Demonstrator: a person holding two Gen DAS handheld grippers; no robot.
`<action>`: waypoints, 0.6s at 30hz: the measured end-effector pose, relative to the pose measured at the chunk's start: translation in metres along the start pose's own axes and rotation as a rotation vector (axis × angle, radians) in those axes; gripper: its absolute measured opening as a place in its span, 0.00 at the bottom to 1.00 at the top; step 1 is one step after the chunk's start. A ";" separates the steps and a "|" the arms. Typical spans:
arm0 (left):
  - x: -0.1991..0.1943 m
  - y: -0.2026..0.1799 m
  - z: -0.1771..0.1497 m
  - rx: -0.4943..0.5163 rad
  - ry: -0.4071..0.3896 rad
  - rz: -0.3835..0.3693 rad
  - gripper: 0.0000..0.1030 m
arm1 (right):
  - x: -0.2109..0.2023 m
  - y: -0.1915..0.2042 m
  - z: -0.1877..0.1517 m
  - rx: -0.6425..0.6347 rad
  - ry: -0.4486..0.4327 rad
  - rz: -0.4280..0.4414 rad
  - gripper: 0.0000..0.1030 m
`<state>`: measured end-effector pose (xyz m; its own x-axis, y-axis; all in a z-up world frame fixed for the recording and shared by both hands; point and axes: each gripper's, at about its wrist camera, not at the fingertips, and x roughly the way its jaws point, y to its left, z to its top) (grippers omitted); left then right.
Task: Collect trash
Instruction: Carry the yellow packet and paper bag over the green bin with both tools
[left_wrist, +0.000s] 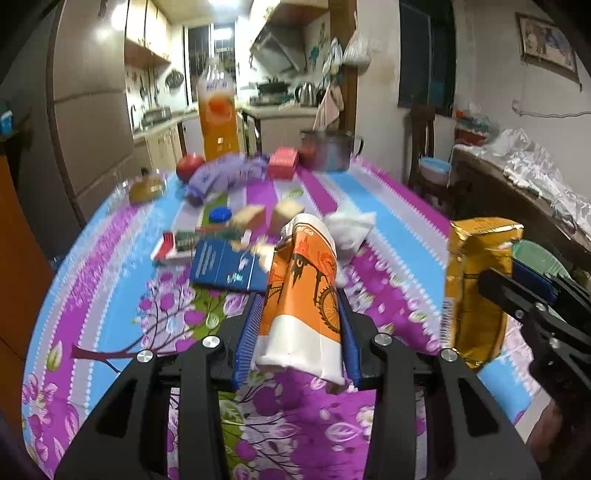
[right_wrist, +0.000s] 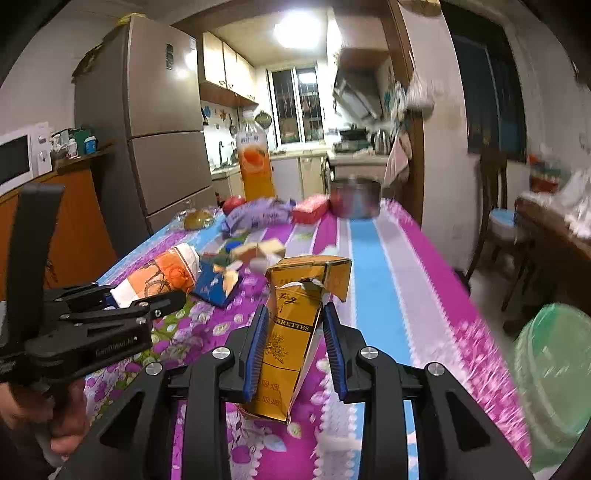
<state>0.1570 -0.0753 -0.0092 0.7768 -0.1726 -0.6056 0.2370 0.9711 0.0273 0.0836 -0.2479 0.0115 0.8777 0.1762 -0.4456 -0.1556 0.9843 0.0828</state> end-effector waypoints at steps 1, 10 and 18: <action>-0.002 -0.003 0.002 0.003 -0.008 -0.002 0.37 | -0.003 0.001 0.003 -0.011 -0.009 -0.011 0.31; -0.015 -0.009 0.015 -0.032 -0.050 -0.012 0.37 | -0.025 -0.006 0.013 -0.036 -0.037 -0.050 0.31; -0.017 -0.019 0.019 -0.030 -0.064 -0.015 0.38 | -0.031 -0.013 0.014 -0.033 -0.038 -0.059 0.31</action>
<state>0.1503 -0.0935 0.0162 0.8094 -0.1963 -0.5535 0.2317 0.9728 -0.0061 0.0651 -0.2660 0.0366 0.9025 0.1179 -0.4143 -0.1170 0.9927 0.0277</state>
